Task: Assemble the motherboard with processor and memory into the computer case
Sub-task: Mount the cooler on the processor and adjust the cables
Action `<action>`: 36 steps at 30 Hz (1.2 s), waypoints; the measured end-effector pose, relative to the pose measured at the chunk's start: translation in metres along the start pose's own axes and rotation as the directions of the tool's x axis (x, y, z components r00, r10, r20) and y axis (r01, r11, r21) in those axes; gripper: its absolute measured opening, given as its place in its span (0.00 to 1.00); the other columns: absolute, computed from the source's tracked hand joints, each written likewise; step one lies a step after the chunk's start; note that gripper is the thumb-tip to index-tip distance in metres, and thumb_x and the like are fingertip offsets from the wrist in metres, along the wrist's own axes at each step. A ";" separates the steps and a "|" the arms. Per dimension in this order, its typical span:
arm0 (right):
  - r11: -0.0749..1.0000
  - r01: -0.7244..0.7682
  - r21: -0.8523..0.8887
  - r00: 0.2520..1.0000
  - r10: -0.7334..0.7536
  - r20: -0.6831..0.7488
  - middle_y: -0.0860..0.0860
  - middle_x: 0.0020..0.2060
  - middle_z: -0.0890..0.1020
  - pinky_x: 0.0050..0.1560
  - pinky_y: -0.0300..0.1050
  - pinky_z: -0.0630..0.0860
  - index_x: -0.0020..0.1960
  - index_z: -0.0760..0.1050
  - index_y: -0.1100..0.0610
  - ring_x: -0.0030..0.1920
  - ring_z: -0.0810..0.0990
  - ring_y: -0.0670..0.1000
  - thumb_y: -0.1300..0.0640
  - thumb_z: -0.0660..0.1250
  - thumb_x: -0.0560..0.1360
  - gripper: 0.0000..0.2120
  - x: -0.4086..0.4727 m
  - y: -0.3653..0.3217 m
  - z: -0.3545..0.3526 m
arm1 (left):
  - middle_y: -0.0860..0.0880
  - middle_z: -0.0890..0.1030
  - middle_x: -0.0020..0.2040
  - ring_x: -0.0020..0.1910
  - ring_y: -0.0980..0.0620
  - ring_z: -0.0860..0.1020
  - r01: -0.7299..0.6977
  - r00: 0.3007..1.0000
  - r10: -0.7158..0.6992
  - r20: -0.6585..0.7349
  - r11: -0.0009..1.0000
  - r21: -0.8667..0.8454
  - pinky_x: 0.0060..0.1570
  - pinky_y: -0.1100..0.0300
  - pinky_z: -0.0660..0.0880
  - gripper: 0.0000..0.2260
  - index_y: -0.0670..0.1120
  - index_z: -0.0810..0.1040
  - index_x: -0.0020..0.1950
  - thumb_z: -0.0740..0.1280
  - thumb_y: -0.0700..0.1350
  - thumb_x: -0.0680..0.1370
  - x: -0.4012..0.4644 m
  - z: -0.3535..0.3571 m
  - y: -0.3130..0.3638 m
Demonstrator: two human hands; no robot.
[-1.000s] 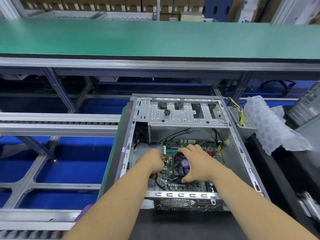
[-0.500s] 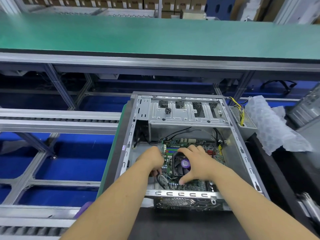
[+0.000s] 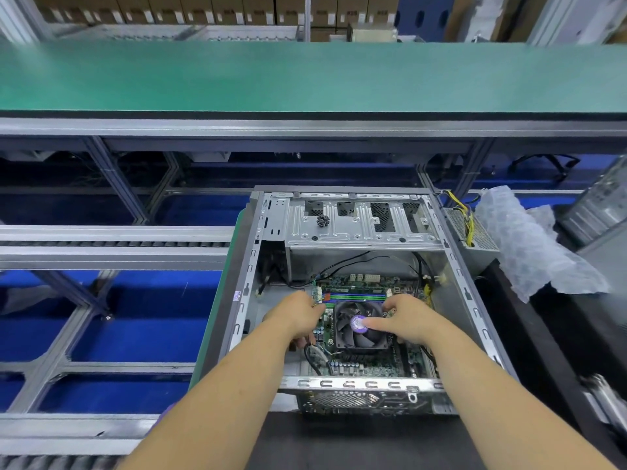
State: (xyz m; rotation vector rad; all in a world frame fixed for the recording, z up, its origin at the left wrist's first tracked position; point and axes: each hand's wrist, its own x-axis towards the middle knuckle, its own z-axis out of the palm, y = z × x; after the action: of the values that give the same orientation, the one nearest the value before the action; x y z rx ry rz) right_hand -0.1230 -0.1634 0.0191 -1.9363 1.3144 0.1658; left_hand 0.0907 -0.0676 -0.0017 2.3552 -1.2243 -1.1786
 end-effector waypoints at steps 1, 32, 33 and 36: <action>1.000 -0.013 0.002 1.000 0.013 0.028 0.60 0.37 0.80 0.33 0.44 0.72 0.66 0.73 0.66 0.33 0.78 0.56 0.32 0.71 0.71 0.41 -0.001 -0.001 -0.001 | 0.49 0.81 0.26 0.17 0.55 0.72 0.006 1.000 -0.005 0.012 1.000 -0.014 0.24 0.65 0.64 0.19 0.38 0.76 0.58 0.58 0.54 0.84 0.000 0.000 0.000; 0.811 0.448 -0.375 0.863 -0.503 -0.057 0.50 0.48 0.80 0.57 0.52 0.76 0.63 0.80 0.51 0.51 0.77 0.53 0.57 0.66 0.80 0.13 0.023 -0.078 0.009 | 0.45 0.79 0.33 0.26 0.51 0.70 0.068 0.989 -0.116 -0.094 0.913 -0.402 0.31 0.62 0.67 0.13 0.44 0.75 0.34 0.75 0.43 0.75 -0.009 -0.015 0.014; 0.779 0.461 -0.426 0.864 -0.504 0.013 0.51 0.50 0.81 0.57 0.52 0.76 0.63 0.80 0.51 0.53 0.78 0.55 0.59 0.65 0.79 0.14 0.027 -0.087 0.011 | 0.45 0.77 0.32 0.26 0.50 0.70 0.078 0.988 -0.126 -0.094 0.910 -0.407 0.31 0.63 0.65 0.12 0.43 0.75 0.34 0.74 0.40 0.75 -0.009 -0.018 0.015; 0.736 0.478 -0.480 0.870 -0.472 0.143 0.54 0.51 0.82 0.55 0.54 0.78 0.60 0.81 0.53 0.53 0.79 0.57 0.64 0.63 0.77 0.15 0.039 -0.098 0.019 | 0.41 0.75 0.33 0.31 0.47 0.71 0.074 0.984 -0.137 -0.115 0.896 -0.437 0.34 0.58 0.67 0.08 0.41 0.75 0.35 0.70 0.36 0.73 -0.009 -0.021 0.017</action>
State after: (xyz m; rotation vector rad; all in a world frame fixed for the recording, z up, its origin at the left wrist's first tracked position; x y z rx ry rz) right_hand -0.0172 -0.1635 0.0372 -2.6526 0.7565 0.2824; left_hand 0.0937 -0.0745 0.0259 2.1421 -0.7035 -1.1475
